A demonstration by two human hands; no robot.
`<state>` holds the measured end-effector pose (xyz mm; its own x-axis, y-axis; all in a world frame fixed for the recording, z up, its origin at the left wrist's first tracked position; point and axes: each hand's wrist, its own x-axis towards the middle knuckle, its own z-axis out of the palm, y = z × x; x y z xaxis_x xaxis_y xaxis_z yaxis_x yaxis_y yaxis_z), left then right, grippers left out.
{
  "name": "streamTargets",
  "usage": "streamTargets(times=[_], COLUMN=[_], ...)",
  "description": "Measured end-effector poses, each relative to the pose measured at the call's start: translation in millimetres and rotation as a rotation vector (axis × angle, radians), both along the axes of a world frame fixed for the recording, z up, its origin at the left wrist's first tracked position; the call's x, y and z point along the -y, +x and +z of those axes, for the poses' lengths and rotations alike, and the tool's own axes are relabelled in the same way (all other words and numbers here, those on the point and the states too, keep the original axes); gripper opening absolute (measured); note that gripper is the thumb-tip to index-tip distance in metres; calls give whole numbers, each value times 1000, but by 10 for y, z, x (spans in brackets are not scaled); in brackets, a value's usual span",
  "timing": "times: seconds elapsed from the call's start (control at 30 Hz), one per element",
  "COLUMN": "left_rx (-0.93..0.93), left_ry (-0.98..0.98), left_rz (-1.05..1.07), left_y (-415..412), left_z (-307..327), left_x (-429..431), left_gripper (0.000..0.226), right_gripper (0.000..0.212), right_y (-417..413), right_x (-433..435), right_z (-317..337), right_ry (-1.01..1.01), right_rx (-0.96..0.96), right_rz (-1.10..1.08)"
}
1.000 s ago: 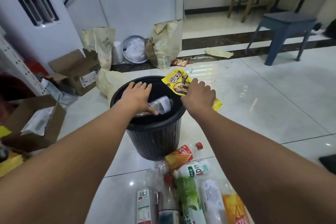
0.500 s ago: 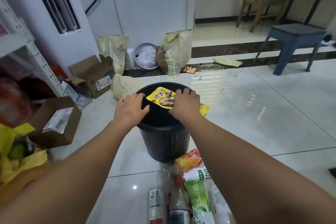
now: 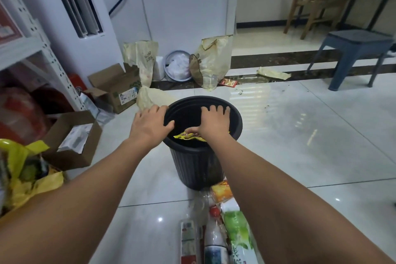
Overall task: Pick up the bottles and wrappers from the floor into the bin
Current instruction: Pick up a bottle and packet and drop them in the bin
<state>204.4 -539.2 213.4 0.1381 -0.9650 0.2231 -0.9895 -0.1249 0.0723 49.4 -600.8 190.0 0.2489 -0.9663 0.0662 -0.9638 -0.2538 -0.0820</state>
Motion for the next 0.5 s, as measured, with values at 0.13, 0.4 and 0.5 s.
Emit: streamTargets(times=[0.13, 0.4, 0.5], left_rx=[-42, -79, -92], left_ry=[26, 91, 115], left_rz=[2, -101, -130], left_y=[-113, -366, -389], left_z=[-30, 22, 72], left_x=[-47, -124, -208], left_gripper=[51, 66, 66], right_gripper=[70, 64, 62], right_y=[-87, -298, -413], right_x=[-115, -496, -627], right_z=[-9, 70, 122], right_ry=[-82, -46, -41], right_rx=[106, 238, 233], right_rz=[-2, 8, 25])
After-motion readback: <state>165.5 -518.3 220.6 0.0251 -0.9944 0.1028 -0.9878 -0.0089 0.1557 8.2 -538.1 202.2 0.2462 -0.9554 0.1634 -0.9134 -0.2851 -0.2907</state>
